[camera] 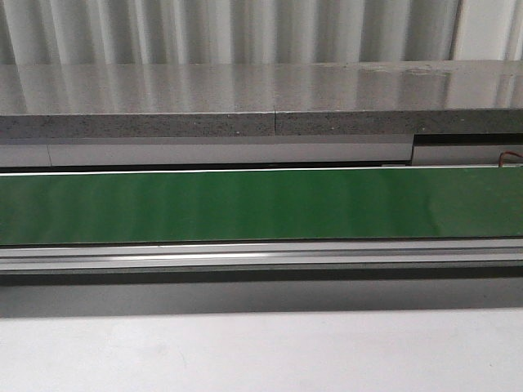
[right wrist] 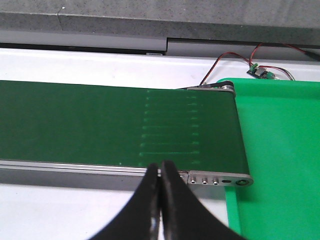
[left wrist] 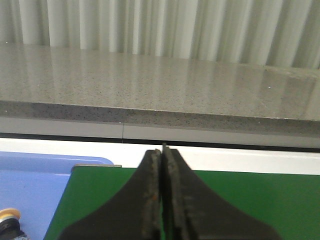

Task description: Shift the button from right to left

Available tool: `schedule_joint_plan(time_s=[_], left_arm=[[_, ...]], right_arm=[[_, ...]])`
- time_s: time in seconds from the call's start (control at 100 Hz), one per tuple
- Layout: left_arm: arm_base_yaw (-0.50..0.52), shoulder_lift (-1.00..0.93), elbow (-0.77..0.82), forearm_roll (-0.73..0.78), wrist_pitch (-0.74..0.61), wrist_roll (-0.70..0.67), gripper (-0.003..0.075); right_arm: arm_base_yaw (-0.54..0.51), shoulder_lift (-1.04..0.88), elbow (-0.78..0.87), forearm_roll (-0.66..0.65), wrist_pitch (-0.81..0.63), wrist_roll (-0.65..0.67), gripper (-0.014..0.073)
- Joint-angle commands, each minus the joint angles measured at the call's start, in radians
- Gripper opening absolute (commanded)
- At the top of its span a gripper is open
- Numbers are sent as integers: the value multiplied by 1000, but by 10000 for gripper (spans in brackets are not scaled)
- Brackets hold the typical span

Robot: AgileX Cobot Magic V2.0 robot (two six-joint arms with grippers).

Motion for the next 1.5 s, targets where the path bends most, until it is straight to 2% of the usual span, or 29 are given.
schedule_joint_plan(time_s=[0.0, 0.17, 0.3, 0.54, 1.49], left_arm=[[11, -51, 38, -9, -109, -2, -20], [11, -159, 129, -9, -109, -2, -20], [11, -157, 167, 14, -134, -2, -20], [11, -157, 224, 16, -257, -2, -20], [11, -157, 224, 18, -250, -2, -20]], right_arm=[[1, 4, -25, 8, -65, -5, -67], [1, 4, -25, 8, -65, -5, -67], [1, 4, -25, 8, -66, -5, -67], [1, 6, -25, 8, -66, -5, -67], [1, 6, -25, 8, -66, -5, -67]])
